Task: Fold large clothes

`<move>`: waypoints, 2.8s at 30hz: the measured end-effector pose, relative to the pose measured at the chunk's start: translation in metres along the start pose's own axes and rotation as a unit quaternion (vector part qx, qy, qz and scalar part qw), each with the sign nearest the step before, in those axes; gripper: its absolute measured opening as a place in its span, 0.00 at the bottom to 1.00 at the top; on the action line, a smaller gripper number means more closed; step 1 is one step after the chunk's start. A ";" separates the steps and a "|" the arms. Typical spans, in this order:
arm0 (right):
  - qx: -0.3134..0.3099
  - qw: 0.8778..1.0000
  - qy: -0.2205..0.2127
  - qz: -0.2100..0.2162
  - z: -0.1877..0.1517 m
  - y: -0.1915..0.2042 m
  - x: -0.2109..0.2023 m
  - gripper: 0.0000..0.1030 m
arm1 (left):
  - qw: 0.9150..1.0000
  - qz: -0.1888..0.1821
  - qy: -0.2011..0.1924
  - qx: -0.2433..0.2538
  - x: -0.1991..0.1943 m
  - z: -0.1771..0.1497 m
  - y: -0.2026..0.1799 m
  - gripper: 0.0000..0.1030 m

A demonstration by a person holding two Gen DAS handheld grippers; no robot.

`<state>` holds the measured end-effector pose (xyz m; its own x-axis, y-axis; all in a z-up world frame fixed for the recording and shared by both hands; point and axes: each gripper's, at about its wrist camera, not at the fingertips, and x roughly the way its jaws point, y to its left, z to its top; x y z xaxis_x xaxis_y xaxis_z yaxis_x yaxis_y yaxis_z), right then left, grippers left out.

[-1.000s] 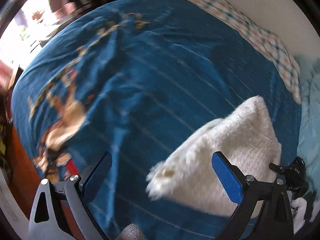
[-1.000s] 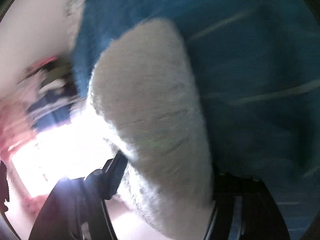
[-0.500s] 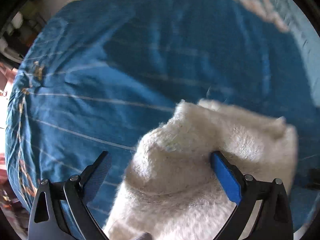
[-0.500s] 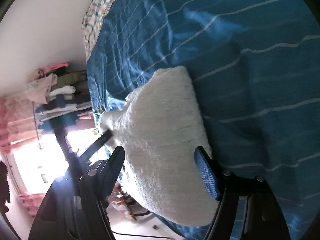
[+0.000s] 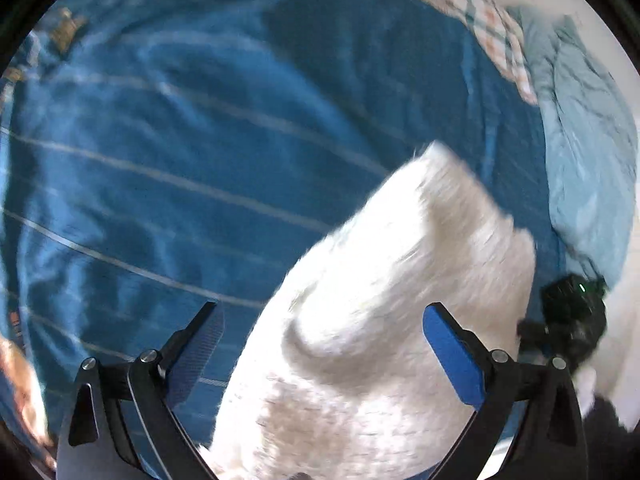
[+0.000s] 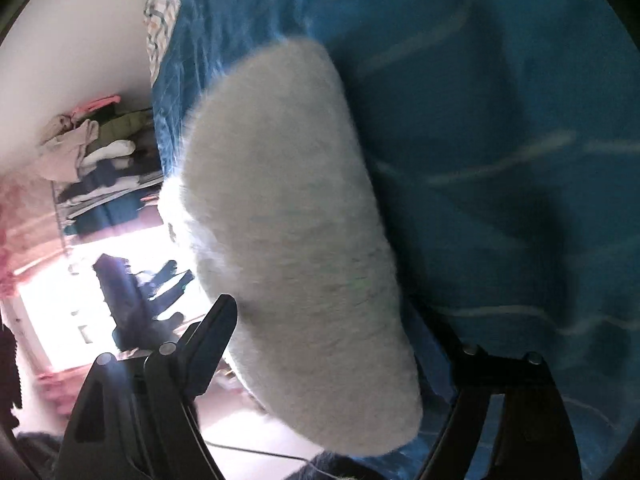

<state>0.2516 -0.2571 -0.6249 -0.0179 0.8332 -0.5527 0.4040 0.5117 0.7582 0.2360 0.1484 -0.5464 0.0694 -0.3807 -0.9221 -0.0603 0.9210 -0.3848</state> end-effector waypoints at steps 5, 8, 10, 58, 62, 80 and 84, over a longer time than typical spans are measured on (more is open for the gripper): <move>-0.006 0.996 0.037 0.083 0.019 -0.013 0.046 0.93 | 0.997 -0.051 0.017 0.061 0.022 0.006 -0.014 0.97; -0.048 0.995 0.023 0.088 0.024 0.008 0.054 0.88 | 0.992 -0.065 -0.005 0.107 0.019 0.007 -0.032 0.55; -0.069 0.994 0.009 0.083 0.023 0.023 0.058 0.75 | 0.991 -0.059 -0.010 0.119 0.018 0.008 -0.040 0.27; -0.075 0.992 -0.099 0.032 0.434 0.191 -0.040 0.80 | 0.993 -0.011 -0.098 0.069 0.045 0.420 -0.108 0.29; -0.135 0.956 -0.173 -0.194 0.386 0.243 -0.064 0.87 | 0.983 0.092 -0.132 0.090 0.022 0.397 -0.126 0.48; -0.135 0.796 -0.336 -0.486 0.084 0.385 -0.126 0.95 | 0.950 0.191 -0.224 0.102 -0.161 0.202 -0.213 0.97; -0.152 0.785 -0.363 -0.478 0.000 0.428 -0.157 0.95 | 0.944 0.184 -0.243 0.124 -0.215 0.162 -0.237 0.97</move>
<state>0.4270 -0.1689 -0.2137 0.3905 -0.2455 -0.8873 0.2845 0.9488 -0.1373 0.3963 0.0247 -0.2505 0.5414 -0.0034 -0.8408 0.0618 0.9974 0.0357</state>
